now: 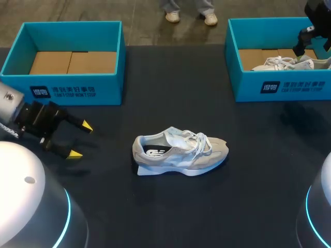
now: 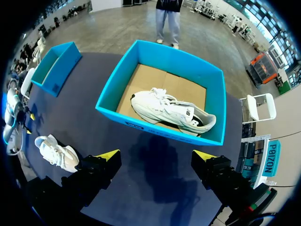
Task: Take the shoe out of the shoebox, open the shoe tongue, remove and reinsert the insole, then place the shoe into the shoebox
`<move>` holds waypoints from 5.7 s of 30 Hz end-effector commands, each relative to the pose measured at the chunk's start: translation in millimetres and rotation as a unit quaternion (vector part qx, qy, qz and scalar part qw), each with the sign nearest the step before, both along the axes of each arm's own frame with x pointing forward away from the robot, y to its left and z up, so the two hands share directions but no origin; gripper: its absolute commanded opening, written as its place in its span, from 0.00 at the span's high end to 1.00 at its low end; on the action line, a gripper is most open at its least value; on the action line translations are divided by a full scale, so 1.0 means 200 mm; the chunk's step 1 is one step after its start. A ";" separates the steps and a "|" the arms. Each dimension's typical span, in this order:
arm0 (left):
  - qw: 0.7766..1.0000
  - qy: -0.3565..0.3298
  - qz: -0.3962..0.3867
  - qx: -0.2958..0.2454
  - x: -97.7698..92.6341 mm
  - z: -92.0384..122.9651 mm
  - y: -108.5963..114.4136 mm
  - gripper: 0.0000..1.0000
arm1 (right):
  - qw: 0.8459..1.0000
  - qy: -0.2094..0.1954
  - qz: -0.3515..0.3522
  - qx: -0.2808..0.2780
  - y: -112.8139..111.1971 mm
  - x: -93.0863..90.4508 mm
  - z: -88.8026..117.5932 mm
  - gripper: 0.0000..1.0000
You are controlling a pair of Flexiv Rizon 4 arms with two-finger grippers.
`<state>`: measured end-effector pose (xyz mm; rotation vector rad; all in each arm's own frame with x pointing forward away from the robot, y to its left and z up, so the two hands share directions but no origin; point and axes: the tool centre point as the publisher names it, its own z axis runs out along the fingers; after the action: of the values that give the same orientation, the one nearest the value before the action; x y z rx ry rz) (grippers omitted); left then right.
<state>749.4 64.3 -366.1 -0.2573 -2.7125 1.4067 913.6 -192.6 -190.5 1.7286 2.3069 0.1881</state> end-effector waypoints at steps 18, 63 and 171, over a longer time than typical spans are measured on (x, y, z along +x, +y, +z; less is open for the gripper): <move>0.997 -0.002 0.068 -0.037 0.00 -0.05 -0.03 0.00 | 1.000 -0.001 0.000 0.000 0.00 0.00 0.00 0.00; 0.988 0.030 0.121 -0.094 -0.19 -0.11 -0.58 0.00 | 1.000 -0.001 0.000 0.000 0.00 0.00 0.00 0.00; 0.992 -0.012 0.117 -0.045 0.04 -0.18 -0.76 0.75 | 1.000 -0.001 0.000 0.000 0.00 0.00 0.00 0.00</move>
<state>751.8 -88.9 -401.5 0.0475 -2.7841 1.5995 913.6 -192.6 -190.4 1.7288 2.3070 0.1882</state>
